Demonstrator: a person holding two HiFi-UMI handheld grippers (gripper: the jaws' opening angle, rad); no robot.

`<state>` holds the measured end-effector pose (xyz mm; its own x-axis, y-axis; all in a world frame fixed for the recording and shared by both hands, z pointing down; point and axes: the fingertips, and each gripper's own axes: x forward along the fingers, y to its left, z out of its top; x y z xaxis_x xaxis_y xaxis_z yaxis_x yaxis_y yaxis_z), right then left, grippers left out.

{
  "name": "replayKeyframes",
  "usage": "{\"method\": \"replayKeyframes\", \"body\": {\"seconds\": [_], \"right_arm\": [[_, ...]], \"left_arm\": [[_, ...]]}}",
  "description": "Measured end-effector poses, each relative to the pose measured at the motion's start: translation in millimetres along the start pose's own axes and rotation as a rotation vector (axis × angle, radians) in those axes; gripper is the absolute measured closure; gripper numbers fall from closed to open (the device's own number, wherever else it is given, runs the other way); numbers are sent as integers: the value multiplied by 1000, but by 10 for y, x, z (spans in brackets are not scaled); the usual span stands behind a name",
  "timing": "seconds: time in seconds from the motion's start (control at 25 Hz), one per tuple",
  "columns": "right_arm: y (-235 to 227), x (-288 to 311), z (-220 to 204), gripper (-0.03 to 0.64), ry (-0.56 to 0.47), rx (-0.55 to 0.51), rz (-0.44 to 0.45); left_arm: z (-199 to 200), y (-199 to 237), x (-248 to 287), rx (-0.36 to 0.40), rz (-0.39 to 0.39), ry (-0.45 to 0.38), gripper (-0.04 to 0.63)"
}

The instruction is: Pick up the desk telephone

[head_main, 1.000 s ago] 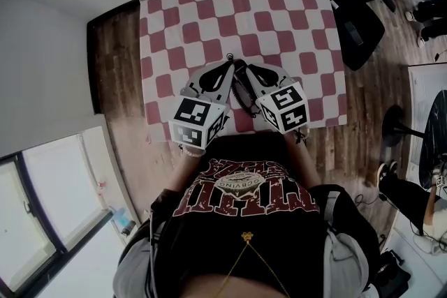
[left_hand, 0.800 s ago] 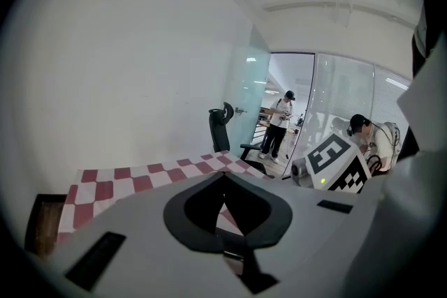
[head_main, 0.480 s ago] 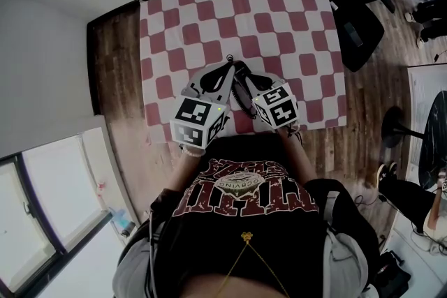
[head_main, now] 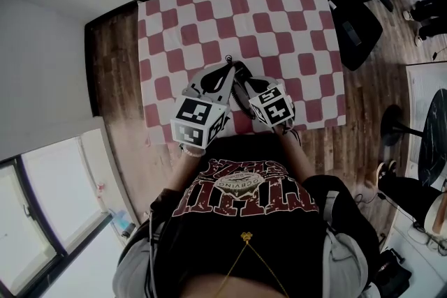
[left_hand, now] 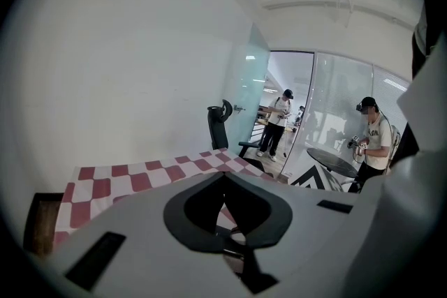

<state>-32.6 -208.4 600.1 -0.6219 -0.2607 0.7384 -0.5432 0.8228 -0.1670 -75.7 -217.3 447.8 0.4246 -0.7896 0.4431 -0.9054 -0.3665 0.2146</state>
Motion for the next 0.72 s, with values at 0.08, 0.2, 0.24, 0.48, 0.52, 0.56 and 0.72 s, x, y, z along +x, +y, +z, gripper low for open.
{"method": "replayKeyframes", "body": {"seconds": [0.08,0.2,0.24,0.48,0.52,0.56,0.72], "right_arm": [[-3,8,-12,597,4,2,0],[-20,22,-39,597,12,2,-4],[-26,31,-50,597,16,2,-5],[-29,71,-105,597,39,-14,-14],[-22,77,-108,597,41,-20,-16],[-12,81,-109,597,42,-26,-16],[37,82,-58,589,20,-44,-14]], "left_arm": [[-2,1,5,0,-2,1,595],[-11,-5,14,0,-5,5,595],[-14,-7,18,0,-6,6,595],[-2,-11,18,5,-12,7,595],[1,-5,16,6,-12,6,595],[3,0,16,7,-12,6,595],[1,0,20,8,-16,6,595]]}}
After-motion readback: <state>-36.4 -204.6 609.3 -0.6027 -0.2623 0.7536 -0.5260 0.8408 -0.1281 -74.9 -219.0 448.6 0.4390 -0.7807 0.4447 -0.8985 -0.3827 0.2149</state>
